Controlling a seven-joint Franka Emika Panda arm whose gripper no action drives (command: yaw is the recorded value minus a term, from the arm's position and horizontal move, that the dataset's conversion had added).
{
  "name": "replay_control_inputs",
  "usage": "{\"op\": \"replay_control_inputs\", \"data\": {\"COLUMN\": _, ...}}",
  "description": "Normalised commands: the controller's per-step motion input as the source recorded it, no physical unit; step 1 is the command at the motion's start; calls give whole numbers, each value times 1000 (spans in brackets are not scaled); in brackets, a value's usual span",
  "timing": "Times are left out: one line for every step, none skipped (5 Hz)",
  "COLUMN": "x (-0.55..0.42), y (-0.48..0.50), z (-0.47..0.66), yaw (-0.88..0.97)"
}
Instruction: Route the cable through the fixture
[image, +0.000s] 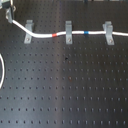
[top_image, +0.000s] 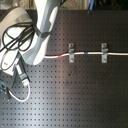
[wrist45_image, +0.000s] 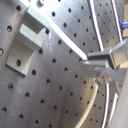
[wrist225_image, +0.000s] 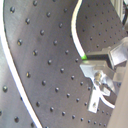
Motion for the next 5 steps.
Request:
{"op": "replay_control_inputs", "data": {"x": 388, "y": -289, "z": -479, "yaw": -280}}
{"op": "replay_control_inputs", "data": {"x": 426, "y": -290, "z": -327, "yaw": -300}}
{"op": "replay_control_inputs", "data": {"x": 462, "y": -381, "z": -89, "yaw": -297}}
{"op": "replay_control_inputs", "data": {"x": 347, "y": -323, "z": -15, "yaw": -329}}
{"op": "replay_control_inputs", "data": {"x": 13, "y": -90, "z": 37, "yaw": -231}}
